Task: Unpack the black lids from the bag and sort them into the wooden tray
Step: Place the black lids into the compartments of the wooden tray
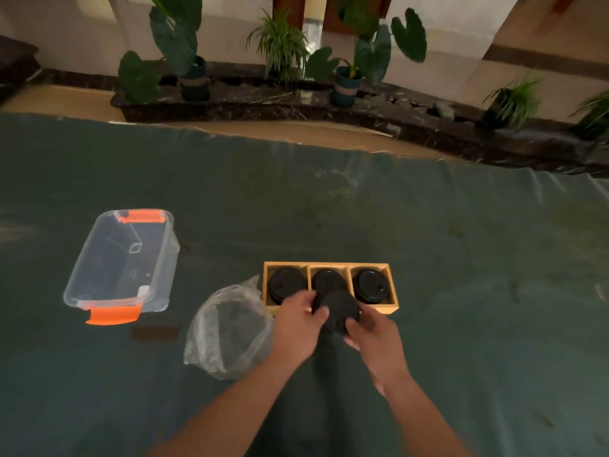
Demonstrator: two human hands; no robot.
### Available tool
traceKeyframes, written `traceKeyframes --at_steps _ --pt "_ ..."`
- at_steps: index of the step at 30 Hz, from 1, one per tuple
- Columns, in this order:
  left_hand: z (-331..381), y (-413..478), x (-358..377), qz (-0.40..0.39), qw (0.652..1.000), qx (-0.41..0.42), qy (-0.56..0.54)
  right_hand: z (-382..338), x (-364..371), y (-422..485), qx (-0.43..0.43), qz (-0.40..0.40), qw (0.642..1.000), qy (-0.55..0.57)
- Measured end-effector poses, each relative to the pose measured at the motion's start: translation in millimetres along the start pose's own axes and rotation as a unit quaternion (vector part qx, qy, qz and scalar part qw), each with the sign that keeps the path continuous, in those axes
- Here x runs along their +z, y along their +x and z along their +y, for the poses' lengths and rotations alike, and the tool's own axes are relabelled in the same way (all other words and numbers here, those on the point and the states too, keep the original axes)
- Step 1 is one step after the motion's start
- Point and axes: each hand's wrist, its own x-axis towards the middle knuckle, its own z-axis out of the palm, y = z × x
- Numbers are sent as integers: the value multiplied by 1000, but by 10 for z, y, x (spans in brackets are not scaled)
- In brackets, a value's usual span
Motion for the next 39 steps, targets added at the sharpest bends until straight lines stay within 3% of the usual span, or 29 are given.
traceKeyframes --at_steps 4,9,15,31,39 --pt "319 789 97 -22 995 9 94 -220 66 736 1 84 995 -60" --pt "197 1264 306 -52 981 -1 185 -117 193 1173 72 92 988 -104" --pt "-26 1357 521 -62 959 -3 277 29 259 1316 100 95 975 -175" --pt "-91 1326 501 -60 904 62 419 175 362 1263 -16 58 912 -406" --pt "-155 1313 536 -15 915 71 396 209 327 1206 -65 79 897 -431"
